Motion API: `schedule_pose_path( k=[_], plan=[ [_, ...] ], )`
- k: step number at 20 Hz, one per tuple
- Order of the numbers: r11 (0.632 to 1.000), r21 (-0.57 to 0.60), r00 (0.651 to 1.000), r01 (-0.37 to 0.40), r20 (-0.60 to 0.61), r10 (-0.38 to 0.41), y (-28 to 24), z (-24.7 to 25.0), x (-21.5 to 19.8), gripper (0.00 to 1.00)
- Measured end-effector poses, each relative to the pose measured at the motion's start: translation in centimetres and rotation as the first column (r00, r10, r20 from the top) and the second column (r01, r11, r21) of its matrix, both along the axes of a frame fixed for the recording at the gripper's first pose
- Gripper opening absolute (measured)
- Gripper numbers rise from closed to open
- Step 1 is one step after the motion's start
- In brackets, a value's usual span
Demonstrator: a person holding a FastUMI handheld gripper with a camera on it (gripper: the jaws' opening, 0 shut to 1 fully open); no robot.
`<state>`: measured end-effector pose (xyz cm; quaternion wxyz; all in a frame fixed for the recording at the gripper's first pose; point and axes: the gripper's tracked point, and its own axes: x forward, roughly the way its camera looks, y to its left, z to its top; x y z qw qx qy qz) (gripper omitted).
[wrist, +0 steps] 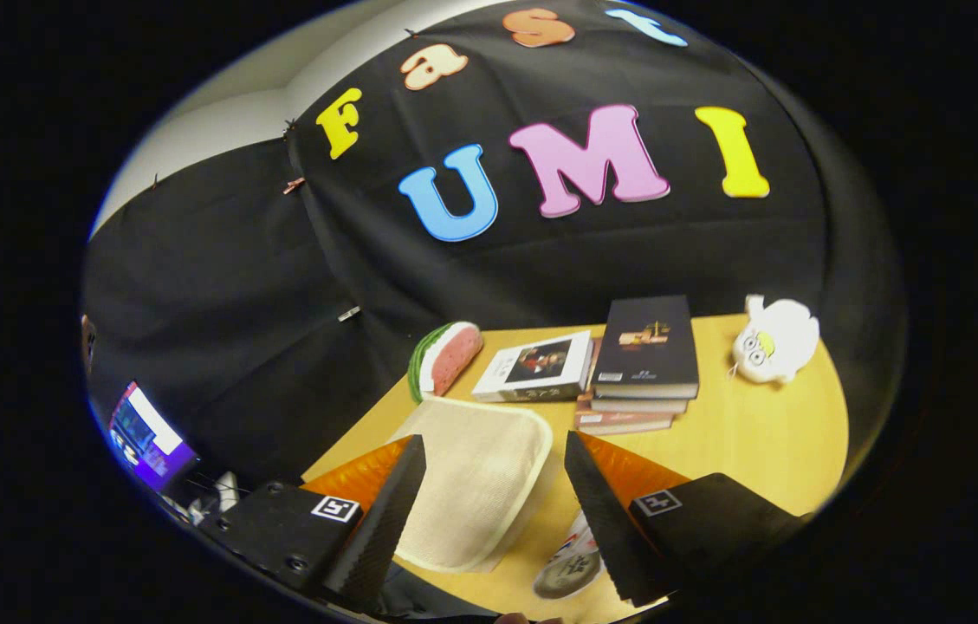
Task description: Open the storage box then place both shoes into the box .Put the left shoe in first, then the right shoe, with the right side of both shoes facing outward in a uniform manner.
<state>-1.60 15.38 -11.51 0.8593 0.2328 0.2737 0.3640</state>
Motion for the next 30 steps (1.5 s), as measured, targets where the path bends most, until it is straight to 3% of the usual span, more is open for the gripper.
schedule_pose_path(
  k=[3,7,13,17,21,22,23,25,28,30],
  plan=[
    [0.995,0.071,0.986,-0.071,-0.146,0.08,1.3,-2.7,-1.0,0.98],
    [0.98,0.149,0.932,-0.132,-0.318,0.174,2.7,-6.1,-2.1,0.98],
    [0.953,0.246,0.833,-0.176,-0.479,0.277,5.0,-10.5,-3.1,0.98],
    [0.928,0.326,0.729,-0.183,-0.588,0.35,6.1,-12.5,-5.5,0.98],
    [0.905,0.384,0.676,-0.183,-0.619,0.399,7.4,-13.0,-6.7,0.94],
    [0.903,0.389,0.669,-0.181,-0.624,0.403,7.5,-13.1,-6.9,0.77],
    [0.894,0.411,0.664,-0.18,-0.619,0.419,7.5,-12.6,-6.9,0.74],
    [0.887,0.425,0.67,-0.182,-0.606,0.428,7.3,-12.1,-6.8,0.53],
    [0.877,0.454,0.718,-0.157,-0.557,0.417,6.5,-10.3,-6.2,0.09],
    [0.863,0.47,0.739,-0.186,-0.512,0.438,6.3,-8.7,-6.8,0.05]
  ],
)
